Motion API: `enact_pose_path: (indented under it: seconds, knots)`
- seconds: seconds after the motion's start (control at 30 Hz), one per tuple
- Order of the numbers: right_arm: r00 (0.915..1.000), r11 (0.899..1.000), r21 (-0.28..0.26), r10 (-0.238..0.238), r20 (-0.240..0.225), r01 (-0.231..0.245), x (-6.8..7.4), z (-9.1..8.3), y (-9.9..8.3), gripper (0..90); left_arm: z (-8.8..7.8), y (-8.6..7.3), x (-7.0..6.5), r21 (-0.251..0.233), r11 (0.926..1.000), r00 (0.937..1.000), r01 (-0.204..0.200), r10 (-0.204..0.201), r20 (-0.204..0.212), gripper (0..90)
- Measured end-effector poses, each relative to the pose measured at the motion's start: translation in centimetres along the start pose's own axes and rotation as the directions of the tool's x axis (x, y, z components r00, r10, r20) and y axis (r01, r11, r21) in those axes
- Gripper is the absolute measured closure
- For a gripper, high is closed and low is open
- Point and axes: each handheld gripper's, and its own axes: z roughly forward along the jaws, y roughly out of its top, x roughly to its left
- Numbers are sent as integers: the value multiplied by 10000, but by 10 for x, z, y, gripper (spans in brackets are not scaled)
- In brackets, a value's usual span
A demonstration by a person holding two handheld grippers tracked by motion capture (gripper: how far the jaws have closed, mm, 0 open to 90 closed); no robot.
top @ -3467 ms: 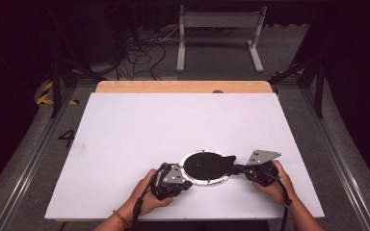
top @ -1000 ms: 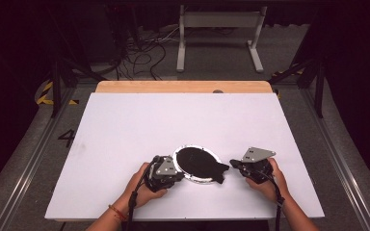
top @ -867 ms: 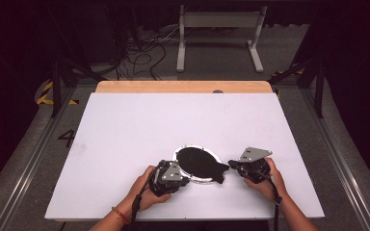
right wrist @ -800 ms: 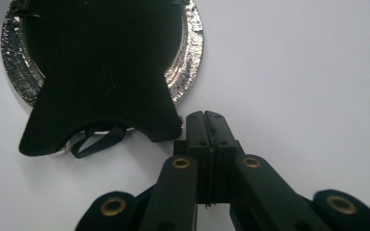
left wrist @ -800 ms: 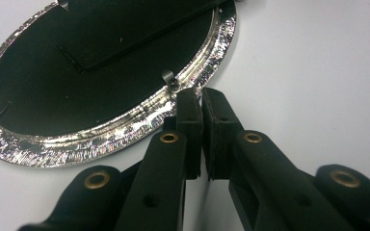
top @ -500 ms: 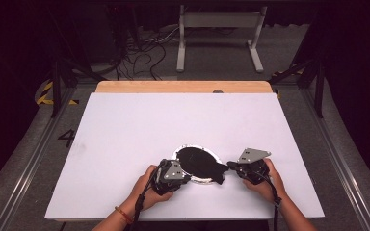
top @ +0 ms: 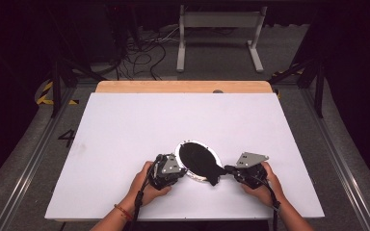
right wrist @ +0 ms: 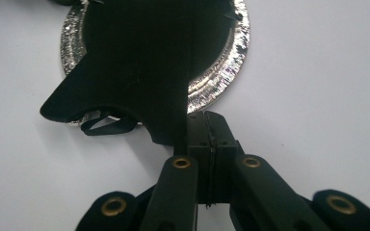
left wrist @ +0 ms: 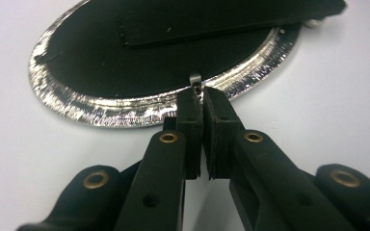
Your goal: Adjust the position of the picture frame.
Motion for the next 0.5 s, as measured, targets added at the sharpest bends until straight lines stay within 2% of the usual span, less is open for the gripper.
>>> enact_pose_path:
  seconds: [0.17,0.2,0.33,0.43,0.5]
  knots:
    - [10000,10000,9,-68,-6,68,4,0,1,900,2,0,5,-51,9997,9997,239,-239,-91,862]
    - [10000,10000,3,-48,1,48,4,0,1,900,1,1,5,20,10000,9999,57,-57,-104,862]
    - [10000,10000,7,37,17,-37,5,0,1,900,1,3,5,224,9997,9999,-87,91,-147,861]
    - [9999,10000,-6,86,66,-86,5,0,0,900,2,7,7,437,9981,9990,-426,431,-102,860]
    - [9999,9999,-19,110,82,-110,6,0,0,900,4,8,8,403,9987,9994,-315,321,-151,861]
